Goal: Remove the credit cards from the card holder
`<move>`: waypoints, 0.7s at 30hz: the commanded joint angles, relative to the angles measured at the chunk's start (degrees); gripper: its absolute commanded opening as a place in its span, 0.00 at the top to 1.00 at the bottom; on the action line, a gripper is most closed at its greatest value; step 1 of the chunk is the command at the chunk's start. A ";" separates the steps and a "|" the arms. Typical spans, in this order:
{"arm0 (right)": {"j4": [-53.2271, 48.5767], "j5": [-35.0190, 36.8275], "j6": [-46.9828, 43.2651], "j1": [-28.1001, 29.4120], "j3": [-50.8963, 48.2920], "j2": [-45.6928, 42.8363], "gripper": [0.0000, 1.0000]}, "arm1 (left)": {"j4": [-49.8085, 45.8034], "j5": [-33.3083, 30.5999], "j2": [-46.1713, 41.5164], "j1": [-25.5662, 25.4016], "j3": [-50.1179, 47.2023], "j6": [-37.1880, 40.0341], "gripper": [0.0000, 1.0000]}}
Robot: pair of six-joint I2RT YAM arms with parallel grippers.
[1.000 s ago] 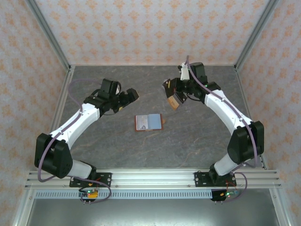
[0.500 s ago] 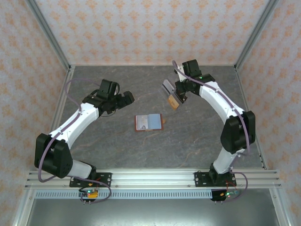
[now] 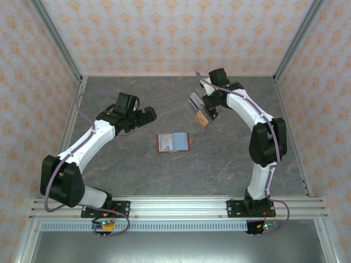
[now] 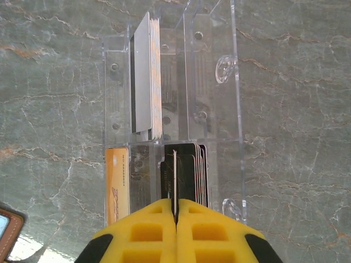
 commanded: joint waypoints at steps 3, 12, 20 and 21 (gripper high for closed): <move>0.97 1.83 -0.98 -0.18 -0.75 0.55 1.00 | 0.04 0.70 -1.12 0.36 -0.89 1.66 0.00; 0.57 3.34 -1.57 -0.30 -1.13 1.32 0.98 | 0.57 1.23 -0.88 0.36 -1.48 1.77 0.00; 0.43 2.76 -2.60 -0.25 -2.04 1.50 0.98 | 0.83 1.93 -0.32 0.36 -1.50 1.77 0.00; 0.58 2.86 -2.63 -0.25 -1.89 1.66 0.97 | 0.84 2.01 -0.24 0.36 -1.52 1.77 0.00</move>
